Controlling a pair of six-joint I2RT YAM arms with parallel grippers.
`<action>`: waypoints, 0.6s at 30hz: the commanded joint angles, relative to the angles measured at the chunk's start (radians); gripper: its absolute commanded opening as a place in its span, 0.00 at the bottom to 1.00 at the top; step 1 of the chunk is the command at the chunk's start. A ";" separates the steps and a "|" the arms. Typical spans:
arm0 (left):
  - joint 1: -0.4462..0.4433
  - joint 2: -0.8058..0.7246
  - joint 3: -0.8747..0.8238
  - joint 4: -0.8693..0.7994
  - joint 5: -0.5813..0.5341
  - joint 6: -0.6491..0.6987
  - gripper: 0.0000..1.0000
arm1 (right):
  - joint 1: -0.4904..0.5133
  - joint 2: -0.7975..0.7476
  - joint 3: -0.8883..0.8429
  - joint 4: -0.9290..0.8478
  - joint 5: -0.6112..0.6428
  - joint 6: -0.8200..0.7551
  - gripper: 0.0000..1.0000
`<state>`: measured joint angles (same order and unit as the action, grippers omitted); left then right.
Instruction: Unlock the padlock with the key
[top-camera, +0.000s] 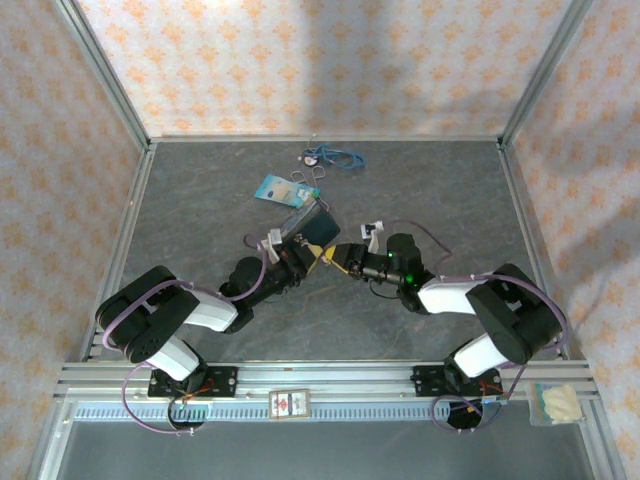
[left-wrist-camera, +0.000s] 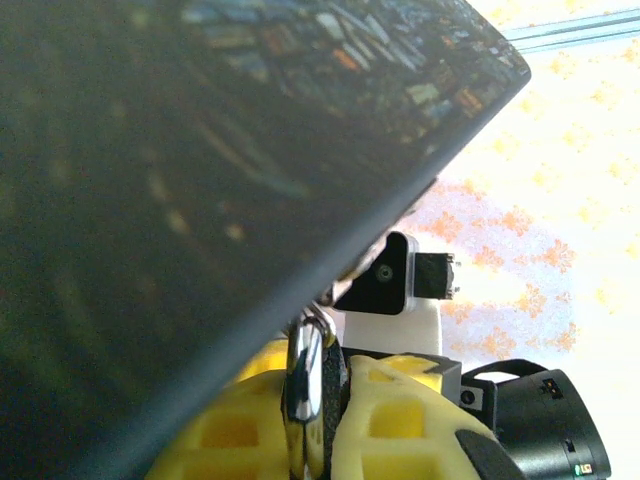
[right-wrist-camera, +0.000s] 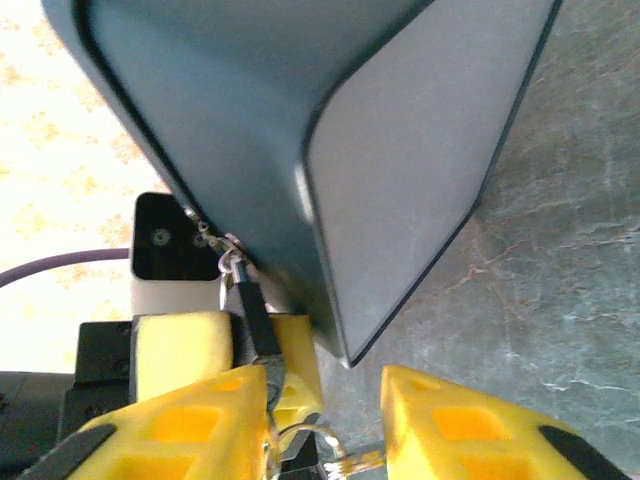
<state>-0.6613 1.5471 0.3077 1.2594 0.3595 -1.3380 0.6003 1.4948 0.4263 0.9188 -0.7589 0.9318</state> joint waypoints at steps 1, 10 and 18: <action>-0.001 0.008 0.044 0.063 0.013 0.011 0.00 | 0.009 -0.018 0.003 0.077 -0.014 0.001 0.30; -0.001 0.008 0.043 0.067 0.013 0.007 0.00 | 0.020 -0.006 0.011 0.096 -0.029 -0.002 0.20; -0.001 0.003 0.035 0.073 0.018 0.008 0.00 | 0.019 0.026 0.019 0.189 -0.045 0.056 0.01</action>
<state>-0.6601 1.5475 0.3153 1.2507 0.3592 -1.3388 0.6121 1.5078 0.4263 0.9932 -0.7738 0.9592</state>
